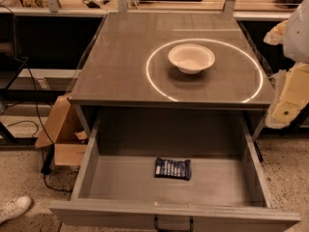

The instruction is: Pick rxbar blueberry from top drawer and place on counter

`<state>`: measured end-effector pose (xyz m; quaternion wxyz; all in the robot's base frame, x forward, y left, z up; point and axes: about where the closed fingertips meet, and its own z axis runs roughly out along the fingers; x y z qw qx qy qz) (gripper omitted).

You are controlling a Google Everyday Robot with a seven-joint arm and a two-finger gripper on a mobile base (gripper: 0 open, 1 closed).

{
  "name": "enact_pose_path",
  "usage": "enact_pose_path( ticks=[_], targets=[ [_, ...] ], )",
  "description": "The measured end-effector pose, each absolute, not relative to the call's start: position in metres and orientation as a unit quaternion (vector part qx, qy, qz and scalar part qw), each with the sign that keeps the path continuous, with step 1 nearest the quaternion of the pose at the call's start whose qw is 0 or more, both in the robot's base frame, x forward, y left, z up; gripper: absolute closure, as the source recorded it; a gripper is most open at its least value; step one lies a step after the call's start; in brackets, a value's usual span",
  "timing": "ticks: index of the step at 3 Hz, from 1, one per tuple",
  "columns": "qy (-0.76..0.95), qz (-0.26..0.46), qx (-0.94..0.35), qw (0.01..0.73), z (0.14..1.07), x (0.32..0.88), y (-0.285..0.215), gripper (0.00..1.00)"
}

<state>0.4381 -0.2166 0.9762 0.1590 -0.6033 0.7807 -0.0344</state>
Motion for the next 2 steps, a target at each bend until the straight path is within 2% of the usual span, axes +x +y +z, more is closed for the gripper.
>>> enact_pose_path(
  ticks=[2],
  targets=[
    [0.777,-0.030,-0.605,0.171,0.963,0.439,-0.200,0.00]
  ],
)
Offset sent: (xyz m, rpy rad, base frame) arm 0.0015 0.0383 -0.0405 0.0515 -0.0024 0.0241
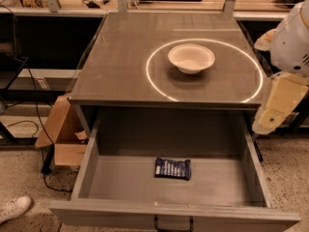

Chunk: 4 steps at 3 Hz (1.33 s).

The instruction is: Pick rxbar blueberry from top drawer and place on counter

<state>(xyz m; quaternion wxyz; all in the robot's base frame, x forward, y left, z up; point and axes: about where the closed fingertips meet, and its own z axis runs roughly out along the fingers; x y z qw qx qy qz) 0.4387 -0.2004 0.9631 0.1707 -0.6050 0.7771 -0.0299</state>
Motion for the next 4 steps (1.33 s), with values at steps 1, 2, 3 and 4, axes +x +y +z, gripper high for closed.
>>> enact_pose_path(
  ticks=[1,2,3,4],
  targets=[
    [0.772,-0.015,-0.611,0.173,0.945,0.437,-0.180,0.00],
    [0.767,0.009,-0.620,0.166,0.931,0.434,-0.164,0.00],
    [0.766,0.010,-0.621,0.166,0.931,0.433,-0.163,0.00],
    [0.768,0.021,-0.621,0.154,0.908,0.418,-0.147,0.00]
  ],
)
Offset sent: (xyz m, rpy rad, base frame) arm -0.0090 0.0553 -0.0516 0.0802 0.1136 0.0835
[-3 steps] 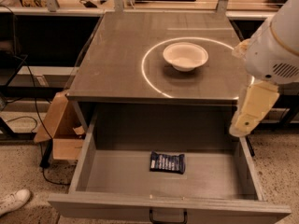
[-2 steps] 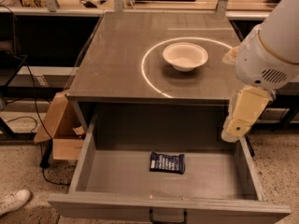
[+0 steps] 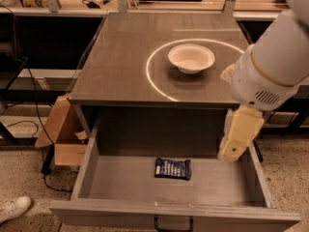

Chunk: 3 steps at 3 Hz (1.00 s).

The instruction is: Pick rxbar blueberry from top drawer and place on counter

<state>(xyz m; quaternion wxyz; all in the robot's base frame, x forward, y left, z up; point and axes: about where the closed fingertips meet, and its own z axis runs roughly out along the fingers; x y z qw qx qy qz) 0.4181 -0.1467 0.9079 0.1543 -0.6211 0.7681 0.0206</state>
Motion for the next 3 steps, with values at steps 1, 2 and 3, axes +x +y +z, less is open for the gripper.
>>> enact_pose_path(
  ticks=[1,2,3],
  targets=[
    [0.773,0.023,-0.619,0.137,0.843,0.408,-0.108,0.00],
    [0.773,0.023,-0.619,0.137,0.843,0.408,-0.108,0.00],
    [0.765,0.019,-0.629,0.138,0.828,0.407,-0.103,0.00]
  ],
)
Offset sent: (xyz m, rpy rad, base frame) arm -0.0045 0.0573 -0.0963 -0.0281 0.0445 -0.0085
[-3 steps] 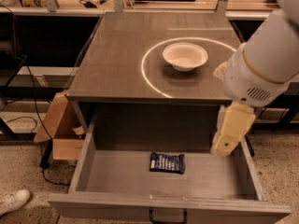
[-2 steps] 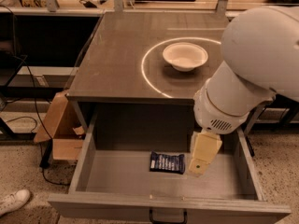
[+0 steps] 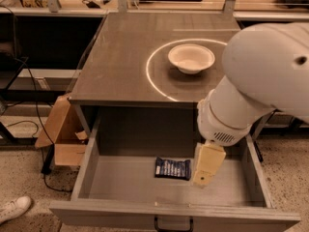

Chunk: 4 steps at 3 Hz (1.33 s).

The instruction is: Pick rxbar blueberry from top drawer and place on counter

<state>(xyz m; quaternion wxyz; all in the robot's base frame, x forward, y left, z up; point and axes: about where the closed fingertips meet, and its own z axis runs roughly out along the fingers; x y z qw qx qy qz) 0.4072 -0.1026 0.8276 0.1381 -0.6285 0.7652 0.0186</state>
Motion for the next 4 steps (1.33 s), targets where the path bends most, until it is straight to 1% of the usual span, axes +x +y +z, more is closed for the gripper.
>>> enact_pose_path(
  ticks=[1,4],
  targets=[
    [0.747,-0.009,-0.650,0.142,0.781,0.425,-0.092,0.00],
    [0.754,-0.002,-0.640,0.151,0.762,0.439,-0.086,0.00]
  ],
)
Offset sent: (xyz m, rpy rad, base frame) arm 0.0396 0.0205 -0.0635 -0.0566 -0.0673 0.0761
